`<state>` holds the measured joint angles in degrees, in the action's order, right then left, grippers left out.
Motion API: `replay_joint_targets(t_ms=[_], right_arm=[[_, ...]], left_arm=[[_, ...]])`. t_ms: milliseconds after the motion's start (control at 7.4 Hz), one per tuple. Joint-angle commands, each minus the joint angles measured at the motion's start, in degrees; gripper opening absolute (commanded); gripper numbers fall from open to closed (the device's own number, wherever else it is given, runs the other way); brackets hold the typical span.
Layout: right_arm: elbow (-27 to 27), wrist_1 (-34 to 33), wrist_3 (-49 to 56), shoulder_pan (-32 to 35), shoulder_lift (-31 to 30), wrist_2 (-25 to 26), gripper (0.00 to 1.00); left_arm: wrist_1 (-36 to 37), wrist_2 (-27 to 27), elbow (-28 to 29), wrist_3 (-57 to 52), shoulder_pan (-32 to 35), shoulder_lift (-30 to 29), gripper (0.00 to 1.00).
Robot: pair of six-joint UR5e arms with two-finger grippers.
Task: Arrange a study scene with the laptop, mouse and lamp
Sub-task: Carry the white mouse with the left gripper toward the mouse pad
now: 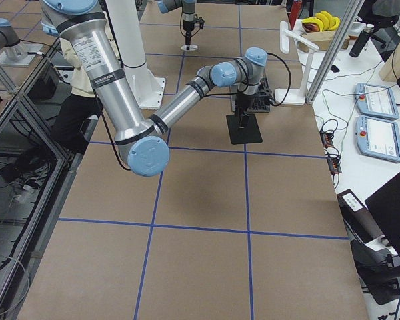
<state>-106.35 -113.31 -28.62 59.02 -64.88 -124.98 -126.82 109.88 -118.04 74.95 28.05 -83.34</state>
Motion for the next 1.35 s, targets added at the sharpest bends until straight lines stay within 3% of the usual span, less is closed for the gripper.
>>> replay_joint_targets(t_ms=[0, 270, 405, 946, 1216], right_arm=[[-1.92, -1.65, 0.22, -0.14, -2.69, 3.14, 1.0], [-1.76, -2.27, 0.93, -0.14, -2.53, 2.46, 1.0], [-1.5, -2.18, 0.93, -0.14, -2.97, 2.46, 1.0], [-1.32, -2.45, 0.93, -0.22, -3.85, 2.46, 1.0], [-2.46, -2.1, 0.93, -0.23, -4.21, 2.38, 1.0]], left_arm=[[6.71, -0.02, 1.57, 2.47, 3.41, -12.38, 0.0], [17.88, -0.46, 4.29, 5.81, 3.5, -26.54, 0.0], [19.67, -1.24, 5.79, 5.99, 3.42, -30.17, 0.0], [19.25, -4.24, 17.55, 12.22, 3.07, -44.41, 0.0], [18.55, -8.43, 26.75, 15.48, 2.8, -53.45, 0.0]])
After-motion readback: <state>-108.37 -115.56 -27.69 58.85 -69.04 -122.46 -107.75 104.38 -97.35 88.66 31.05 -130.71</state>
